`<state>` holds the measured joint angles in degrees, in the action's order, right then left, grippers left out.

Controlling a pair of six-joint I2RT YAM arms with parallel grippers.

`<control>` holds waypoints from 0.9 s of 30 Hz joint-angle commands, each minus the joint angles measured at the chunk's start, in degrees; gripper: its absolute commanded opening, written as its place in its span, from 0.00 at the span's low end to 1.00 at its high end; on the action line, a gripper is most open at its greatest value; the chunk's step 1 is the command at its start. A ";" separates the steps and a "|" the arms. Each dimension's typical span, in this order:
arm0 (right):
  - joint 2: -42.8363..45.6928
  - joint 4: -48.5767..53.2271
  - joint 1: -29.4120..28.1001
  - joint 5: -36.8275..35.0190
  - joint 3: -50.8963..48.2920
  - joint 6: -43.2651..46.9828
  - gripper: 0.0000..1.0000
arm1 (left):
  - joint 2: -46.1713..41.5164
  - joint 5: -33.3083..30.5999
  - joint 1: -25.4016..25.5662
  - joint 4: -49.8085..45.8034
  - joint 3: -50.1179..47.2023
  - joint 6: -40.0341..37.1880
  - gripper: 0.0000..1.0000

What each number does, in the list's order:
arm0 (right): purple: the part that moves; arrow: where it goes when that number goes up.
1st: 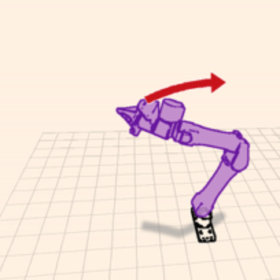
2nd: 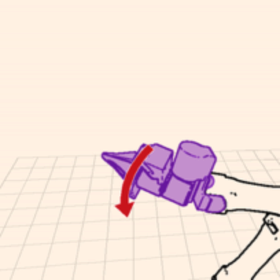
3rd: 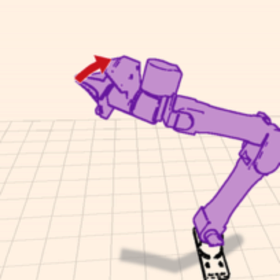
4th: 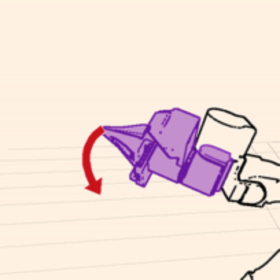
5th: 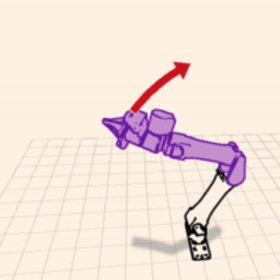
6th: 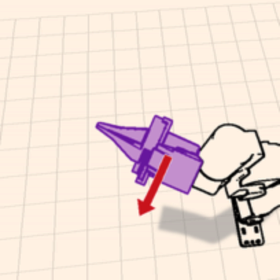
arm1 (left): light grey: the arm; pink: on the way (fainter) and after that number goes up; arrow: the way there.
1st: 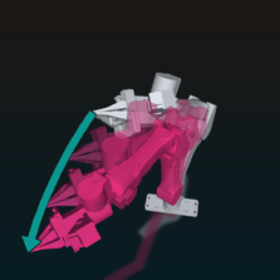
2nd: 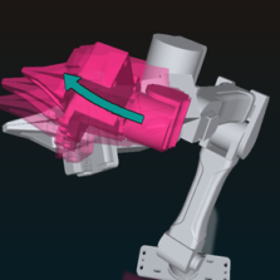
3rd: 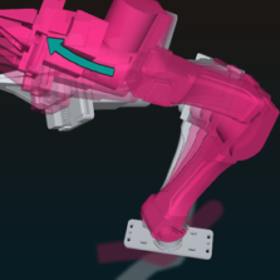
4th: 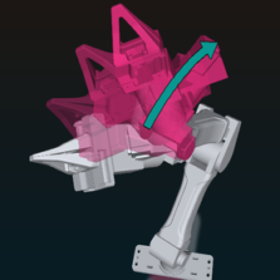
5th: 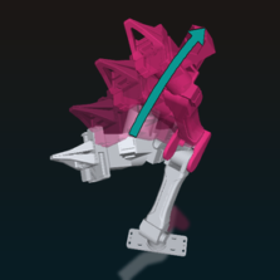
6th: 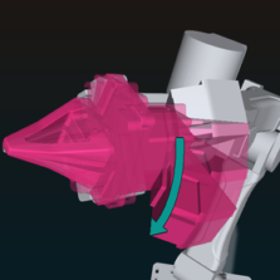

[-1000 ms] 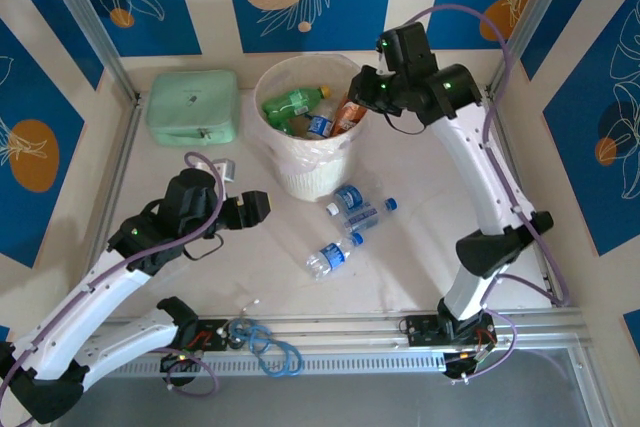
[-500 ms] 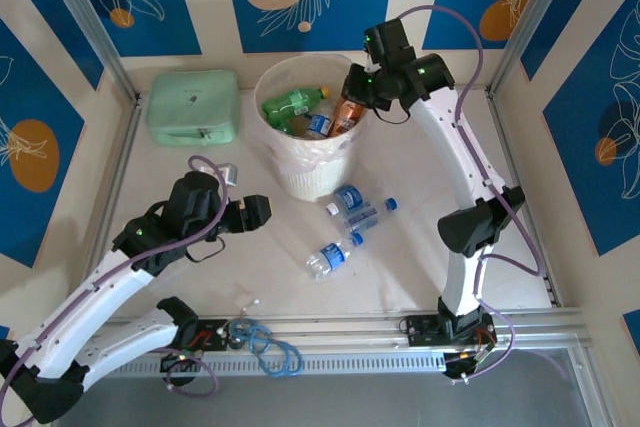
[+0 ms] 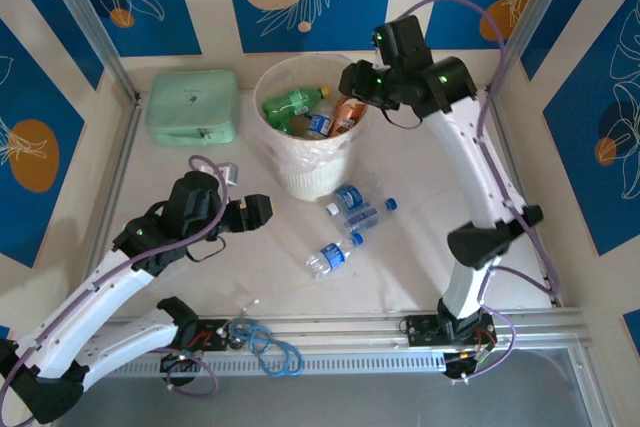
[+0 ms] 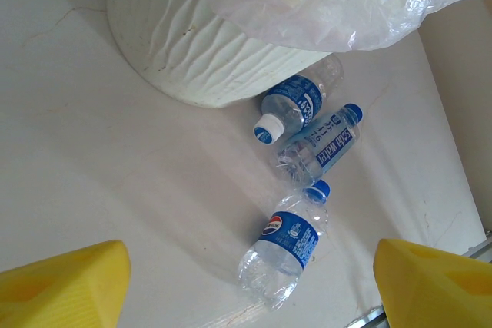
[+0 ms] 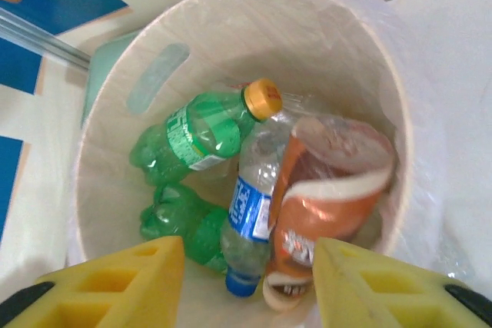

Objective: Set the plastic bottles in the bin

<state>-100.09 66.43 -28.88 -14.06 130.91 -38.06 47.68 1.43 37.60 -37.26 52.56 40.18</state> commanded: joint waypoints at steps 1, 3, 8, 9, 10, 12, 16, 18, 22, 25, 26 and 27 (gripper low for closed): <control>10.12 0.63 0.20 -5.13 -10.80 -3.07 0.51 | -0.27 0.28 -0.55 1.03 0.00 -0.19 0.82; 16.30 -1.69 1.34 -5.73 -20.57 -5.74 0.52 | -0.31 0.65 -0.61 1.48 -0.17 -0.11 0.82; 27.92 -4.72 7.72 -0.75 -42.20 -13.27 0.53 | -0.04 1.79 -0.56 2.78 -0.40 0.50 0.82; 29.26 -5.56 9.09 1.13 -46.11 -14.25 0.53 | -0.01 1.97 -0.61 3.12 -0.44 0.72 0.82; 30.45 -6.38 10.33 2.66 -49.74 -15.16 0.53 | 0.04 2.19 -0.60 3.41 -0.44 0.90 0.82; 31.22 -8.20 12.90 6.76 -55.31 -16.41 0.53 | 0.04 2.52 -0.60 3.98 -0.52 1.27 0.82; 29.24 -11.78 17.25 12.06 -62.36 -18.58 0.52 | 0.04 3.33 -0.66 5.06 -0.65 2.18 0.83; 27.28 -12.53 17.63 11.64 -63.47 -19.35 0.51 | 0.04 3.41 -0.67 5.26 -0.70 2.44 0.83; 23.20 -13.90 17.57 10.14 -64.68 -22.28 0.50 | 0.09 3.65 -0.60 5.52 -0.96 2.97 0.83; 20.36 -15.87 17.23 9.95 -65.75 -24.56 0.50 | 0.13 4.06 -0.61 6.03 -1.38 3.31 0.83; 19.34 -16.38 17.11 9.93 -65.87 -24.94 0.50 | 0.21 4.23 -0.61 6.28 -1.57 3.47 0.83; 17.93 -16.25 17.07 9.86 -65.59 -25.31 0.50 | 0.28 4.56 -0.60 6.61 -1.82 3.60 0.83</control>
<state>-79.88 51.68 -11.51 -5.32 65.93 -60.16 47.81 4.49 37.60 -32.18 51.64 43.05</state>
